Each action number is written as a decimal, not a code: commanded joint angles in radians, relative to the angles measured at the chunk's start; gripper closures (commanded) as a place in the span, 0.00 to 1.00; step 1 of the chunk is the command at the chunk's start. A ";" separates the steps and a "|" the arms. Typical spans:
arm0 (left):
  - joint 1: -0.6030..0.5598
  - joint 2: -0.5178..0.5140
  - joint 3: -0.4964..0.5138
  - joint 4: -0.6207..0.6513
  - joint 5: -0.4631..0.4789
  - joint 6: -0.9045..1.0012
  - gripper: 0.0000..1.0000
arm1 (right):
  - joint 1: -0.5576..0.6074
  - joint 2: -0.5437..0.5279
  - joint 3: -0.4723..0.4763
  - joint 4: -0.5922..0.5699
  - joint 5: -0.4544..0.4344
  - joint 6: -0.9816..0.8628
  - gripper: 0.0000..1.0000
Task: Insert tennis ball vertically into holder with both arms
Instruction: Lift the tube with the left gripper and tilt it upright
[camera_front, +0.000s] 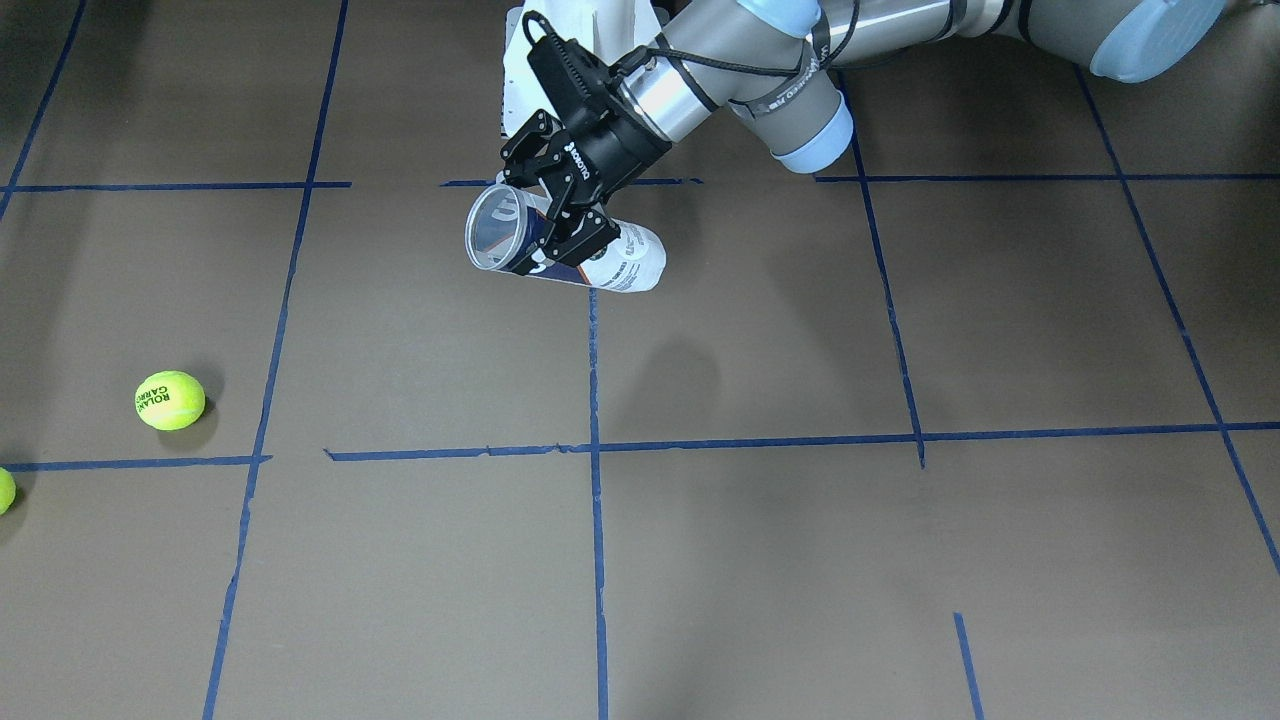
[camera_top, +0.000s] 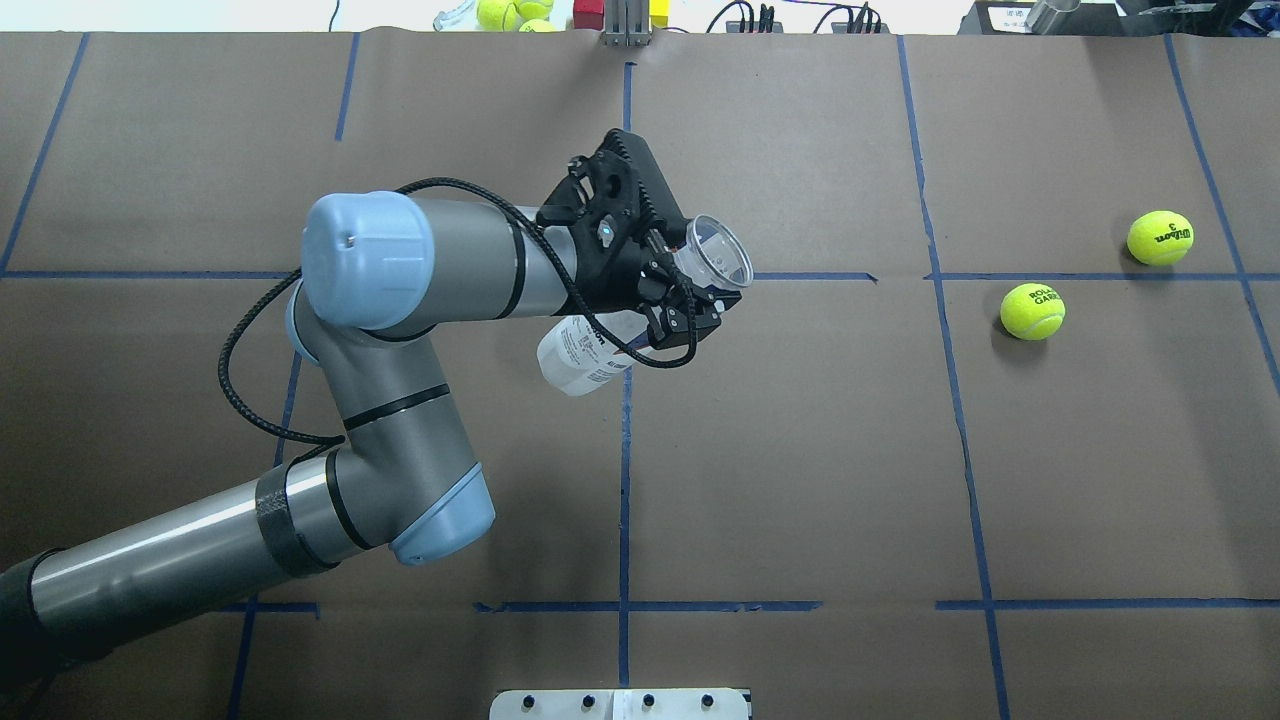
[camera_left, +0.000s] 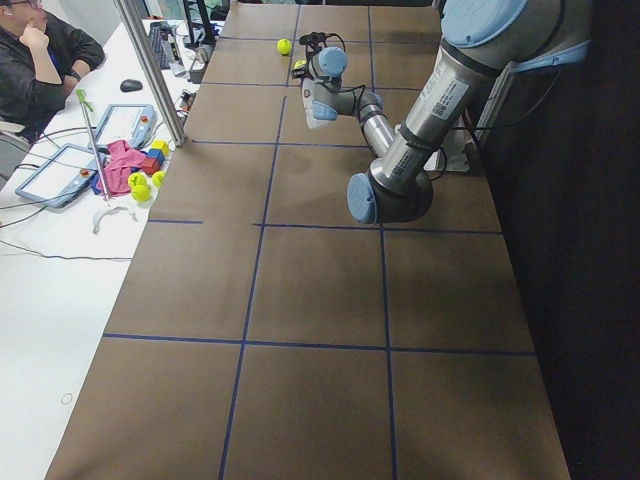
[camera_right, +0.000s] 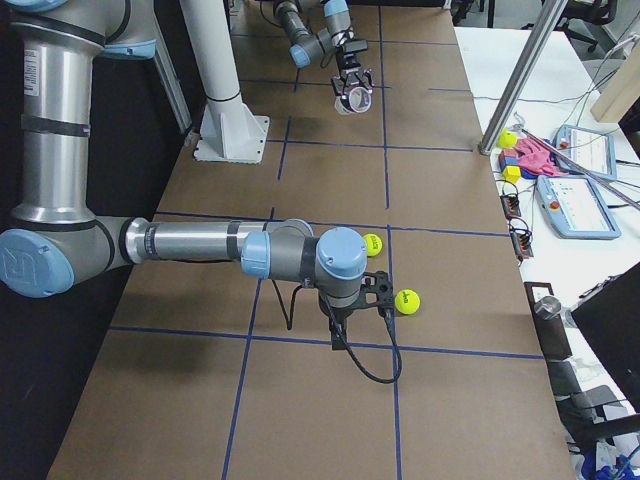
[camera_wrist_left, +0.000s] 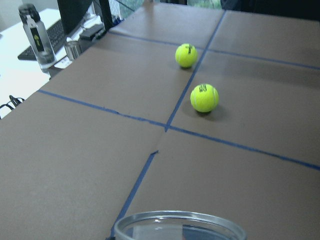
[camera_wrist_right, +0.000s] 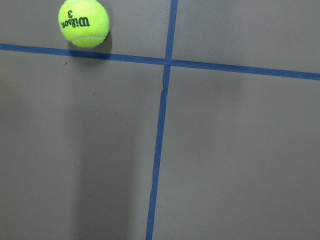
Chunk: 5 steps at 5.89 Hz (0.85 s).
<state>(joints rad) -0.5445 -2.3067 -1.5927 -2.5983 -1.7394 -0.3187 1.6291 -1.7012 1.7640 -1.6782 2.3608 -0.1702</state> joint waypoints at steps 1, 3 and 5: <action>0.009 0.035 0.011 -0.174 0.044 -0.034 0.32 | 0.000 0.000 0.000 0.000 0.000 0.000 0.00; 0.012 0.069 0.065 -0.359 0.054 -0.039 0.32 | 0.000 0.000 0.002 0.000 0.000 0.000 0.00; 0.032 0.113 0.068 -0.431 0.164 -0.094 0.36 | 0.000 0.000 0.008 0.000 0.000 0.000 0.00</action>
<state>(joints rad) -0.5247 -2.2234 -1.5286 -2.9760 -1.6192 -0.3974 1.6291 -1.7012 1.7689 -1.6782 2.3608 -0.1703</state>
